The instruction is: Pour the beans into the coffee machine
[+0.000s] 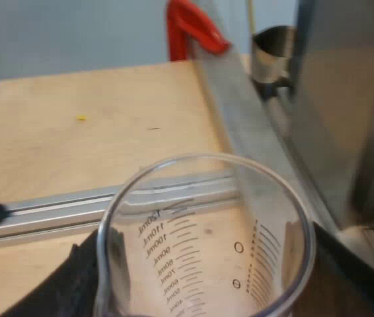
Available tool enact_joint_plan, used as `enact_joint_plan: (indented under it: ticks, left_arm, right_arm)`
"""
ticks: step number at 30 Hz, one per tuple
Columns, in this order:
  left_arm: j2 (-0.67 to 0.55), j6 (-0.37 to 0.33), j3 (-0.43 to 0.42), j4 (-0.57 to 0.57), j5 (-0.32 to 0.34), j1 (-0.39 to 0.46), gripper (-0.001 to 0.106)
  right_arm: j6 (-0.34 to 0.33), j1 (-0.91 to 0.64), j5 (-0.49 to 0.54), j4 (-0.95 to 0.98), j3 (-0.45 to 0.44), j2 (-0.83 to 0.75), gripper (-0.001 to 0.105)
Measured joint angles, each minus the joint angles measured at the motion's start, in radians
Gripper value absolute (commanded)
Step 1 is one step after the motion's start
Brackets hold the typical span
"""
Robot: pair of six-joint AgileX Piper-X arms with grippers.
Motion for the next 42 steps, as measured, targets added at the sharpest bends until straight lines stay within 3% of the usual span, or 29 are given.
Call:
enact_joint_plan:
  ticks: [4,9,15,18,25,31,35,37,40,42]
  left_arm:
    - [0.01,-0.007,0.099,-0.144,-0.044,0.0,0.0]
    - [0.085,-0.06,0.157,-0.29,-0.051,0.0,0.0]
    - [0.233,-0.062,0.161,-0.464,-0.055,0.0,0.0]
    - [0.302,-0.063,0.161,-0.556,-0.055,0.0,0.0]
    - [0.478,-0.066,0.161,-0.707,-0.054,0.0,0.0]
    - [0.597,-0.063,0.161,-0.841,-0.052,0.0,0.0]
    - [0.64,-0.063,0.161,-0.867,-0.045,0.0,0.019]
    - [0.652,-0.061,0.161,-0.864,-0.033,0.0,0.041]
    - [0.655,-0.059,0.161,-0.835,-0.015,0.0,0.059]
    - [0.656,-0.059,0.161,-0.82,-0.013,0.0,0.062]
  right_arm:
    - [0.043,0.0,0.0,-0.092,0.002,0.078,0.078]
    - [0.048,0.0,0.0,-0.209,0.002,0.162,0.078]
    - [0.049,0.0,0.022,-0.276,0.002,0.238,0.078]
    - [0.081,0.0,0.027,-0.299,0.004,0.261,0.078]
    - [0.094,0.0,0.12,-0.328,0.004,0.265,0.078]
    - [0.094,0.0,0.131,-0.329,0.004,0.265,0.078]
    - [0.094,0.0,0.133,-0.329,0.004,0.265,0.078]
    - [0.094,0.0,0.133,-0.329,0.004,0.265,0.078]
    - [0.094,0.0,0.133,-0.329,0.004,0.265,0.078]
    - [0.094,0.0,0.133,-0.329,0.004,0.265,0.078]
